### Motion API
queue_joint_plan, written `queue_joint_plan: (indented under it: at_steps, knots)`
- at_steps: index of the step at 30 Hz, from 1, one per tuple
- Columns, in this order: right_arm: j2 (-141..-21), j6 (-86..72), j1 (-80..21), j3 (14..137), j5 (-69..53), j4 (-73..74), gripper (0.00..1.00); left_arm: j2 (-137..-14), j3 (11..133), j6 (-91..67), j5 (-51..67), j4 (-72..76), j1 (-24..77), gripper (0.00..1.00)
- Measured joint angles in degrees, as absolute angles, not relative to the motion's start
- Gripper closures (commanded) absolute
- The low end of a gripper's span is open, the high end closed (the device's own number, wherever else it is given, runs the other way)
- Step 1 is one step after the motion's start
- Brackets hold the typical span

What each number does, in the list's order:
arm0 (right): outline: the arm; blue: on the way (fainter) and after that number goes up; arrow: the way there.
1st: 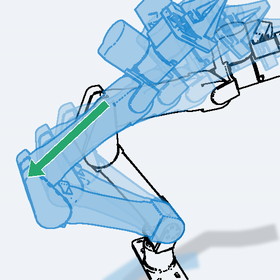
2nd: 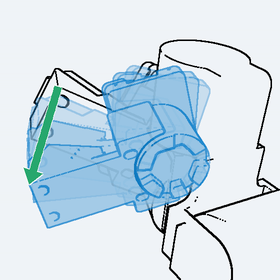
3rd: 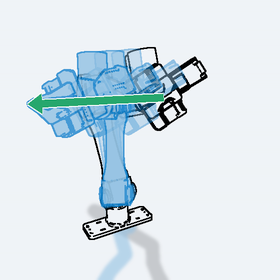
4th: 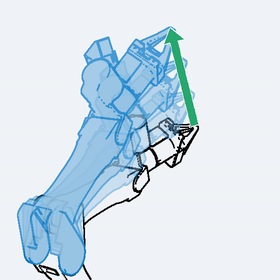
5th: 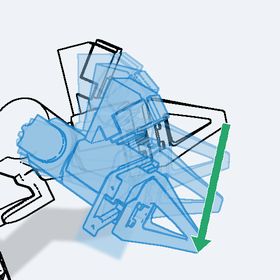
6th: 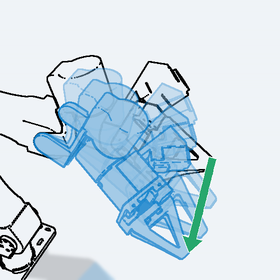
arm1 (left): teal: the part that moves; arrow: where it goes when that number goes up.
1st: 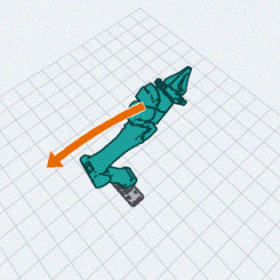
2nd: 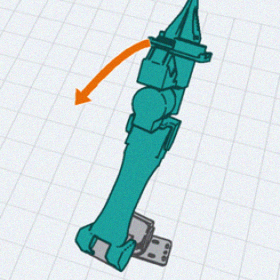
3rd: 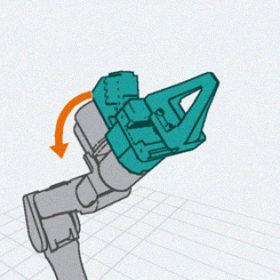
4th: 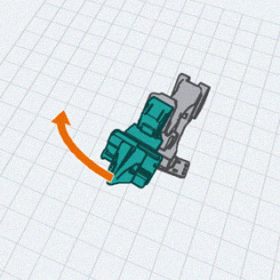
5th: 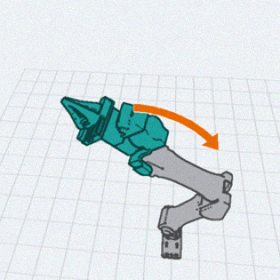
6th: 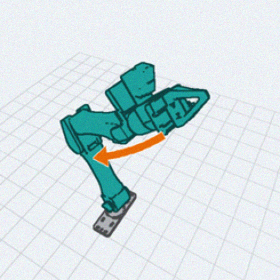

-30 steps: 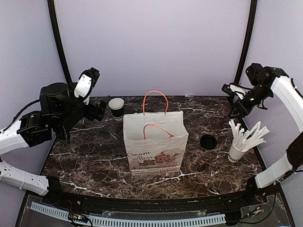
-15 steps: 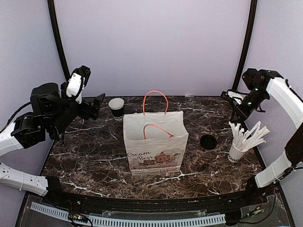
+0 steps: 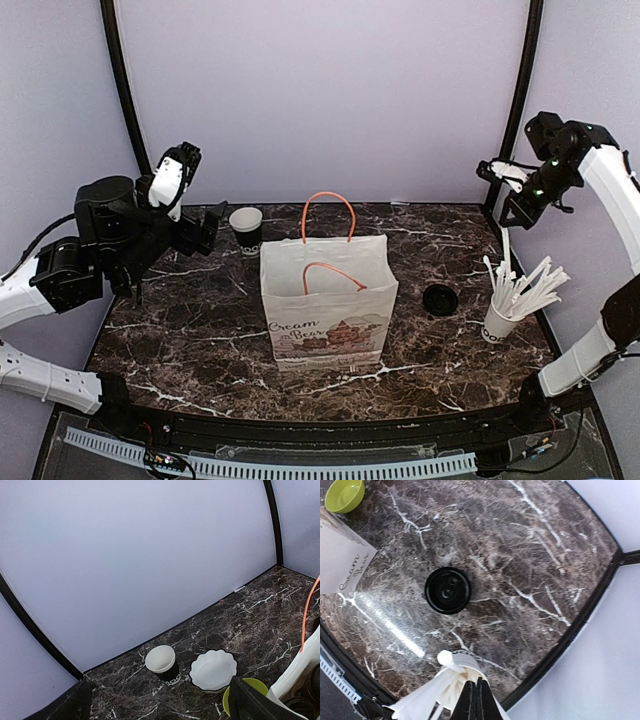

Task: Pack the takeout coffee

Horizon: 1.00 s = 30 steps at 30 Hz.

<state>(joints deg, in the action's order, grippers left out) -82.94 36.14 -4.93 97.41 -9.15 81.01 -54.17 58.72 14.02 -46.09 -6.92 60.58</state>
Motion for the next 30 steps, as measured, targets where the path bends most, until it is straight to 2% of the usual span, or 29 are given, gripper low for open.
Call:
queue_joint_plan:
  at_steps: [7, 12, 16, 22, 30]
  knots:
    - [-82.9, 38.7, -4.9, 111.3, -2.7, 81.4, 1.0, -55.0, 58.7, 15.2, -46.2, -6.7, 60.6, 0.02]
    - [-84.4, 38.8, -4.9, 127.9, -6.5, 81.3, 1.0, -56.2, 58.7, 16.8, -46.4, -5.1, 60.4, 0.02]
    - [-82.3, 37.6, -4.9, 131.4, -17.7, 78.8, 1.0, -58.0, 58.9, 17.6, -46.5, -4.4, 59.8, 0.02]
    - [-74.7, 31.7, -5.0, 118.5, -41.9, 70.6, 1.0, -60.7, 60.8, 17.5, -46.9, -5.4, 59.6, 0.02]
    - [-75.4, 15.3, -5.5, 116.0, -68.6, 55.0, 1.0, -60.7, 62.7, 16.1, -47.7, -6.9, 59.5, 0.02]
